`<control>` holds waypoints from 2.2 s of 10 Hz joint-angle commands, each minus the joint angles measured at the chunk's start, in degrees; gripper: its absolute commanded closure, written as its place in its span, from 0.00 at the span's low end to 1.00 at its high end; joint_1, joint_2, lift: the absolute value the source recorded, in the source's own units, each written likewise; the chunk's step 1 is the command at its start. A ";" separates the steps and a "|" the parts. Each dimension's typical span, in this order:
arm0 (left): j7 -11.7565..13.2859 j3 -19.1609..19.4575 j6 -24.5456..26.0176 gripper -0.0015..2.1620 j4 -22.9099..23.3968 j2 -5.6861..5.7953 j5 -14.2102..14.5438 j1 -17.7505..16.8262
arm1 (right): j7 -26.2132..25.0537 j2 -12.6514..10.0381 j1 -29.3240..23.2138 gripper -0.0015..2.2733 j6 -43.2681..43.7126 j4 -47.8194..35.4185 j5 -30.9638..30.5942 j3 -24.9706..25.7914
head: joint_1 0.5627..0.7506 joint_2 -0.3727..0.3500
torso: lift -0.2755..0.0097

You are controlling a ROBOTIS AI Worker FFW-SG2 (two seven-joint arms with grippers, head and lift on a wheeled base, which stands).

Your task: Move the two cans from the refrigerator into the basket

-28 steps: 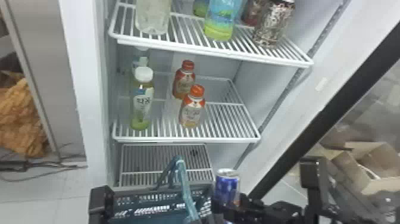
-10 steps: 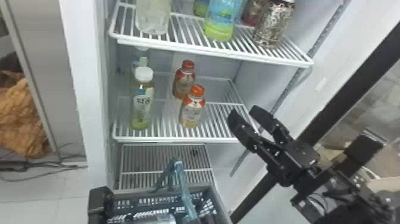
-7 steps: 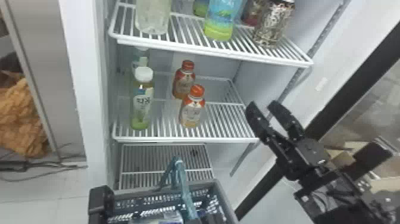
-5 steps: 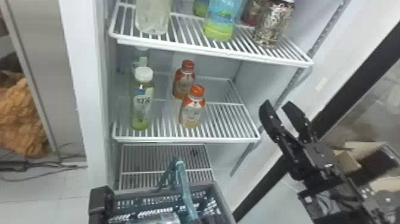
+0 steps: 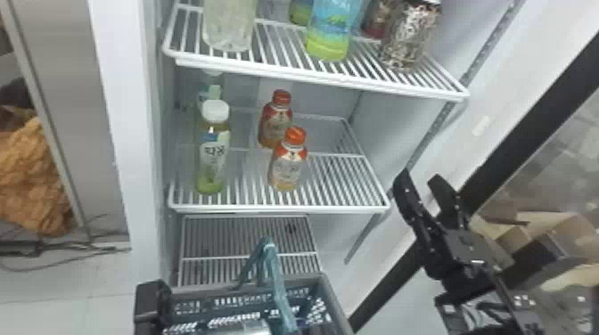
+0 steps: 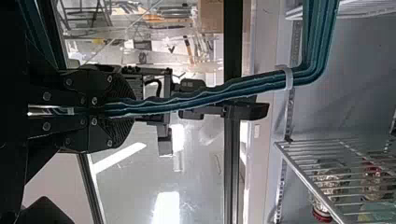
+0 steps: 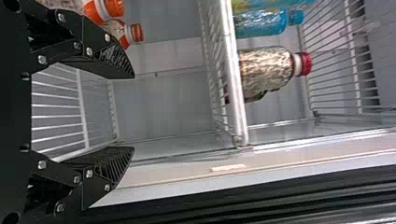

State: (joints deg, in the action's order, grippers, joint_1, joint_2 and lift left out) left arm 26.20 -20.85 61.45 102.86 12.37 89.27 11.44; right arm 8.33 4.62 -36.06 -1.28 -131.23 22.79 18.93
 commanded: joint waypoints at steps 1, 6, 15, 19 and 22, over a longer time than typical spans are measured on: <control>-0.01 -0.06 0.00 0.56 0.00 -0.07 -0.03 0.09 | -0.33 -0.14 0.20 0.23 0.02 1.08 -0.74 -0.31 | 0.70 0.03 | 0.03; -0.01 -0.06 0.00 0.56 0.00 -0.07 0.08 0.09 | -0.51 -0.05 0.62 0.23 0.02 1.50 -0.86 -0.42 | 0.70 0.03 | 0.03; -0.10 -0.06 0.14 0.56 0.00 -0.07 0.31 0.23 | -0.51 0.21 1.18 0.23 0.02 1.78 -0.86 -0.42 | 0.70 0.03 | 0.03; -0.10 -0.06 0.14 0.56 0.00 -0.07 0.42 0.23 | -0.51 0.21 1.18 0.23 0.02 1.64 -0.86 -0.42 | 0.70 0.03 | 0.03; -0.10 0.05 0.14 0.56 0.00 -0.07 0.42 0.37 | -0.51 0.30 1.04 0.23 0.02 1.50 -0.86 -0.42 | 0.70 0.03 | 0.03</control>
State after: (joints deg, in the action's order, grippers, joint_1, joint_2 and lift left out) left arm 26.10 -20.80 61.59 102.86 12.30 89.69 11.81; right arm 7.82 4.85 -34.99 -1.26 -129.72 21.94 18.51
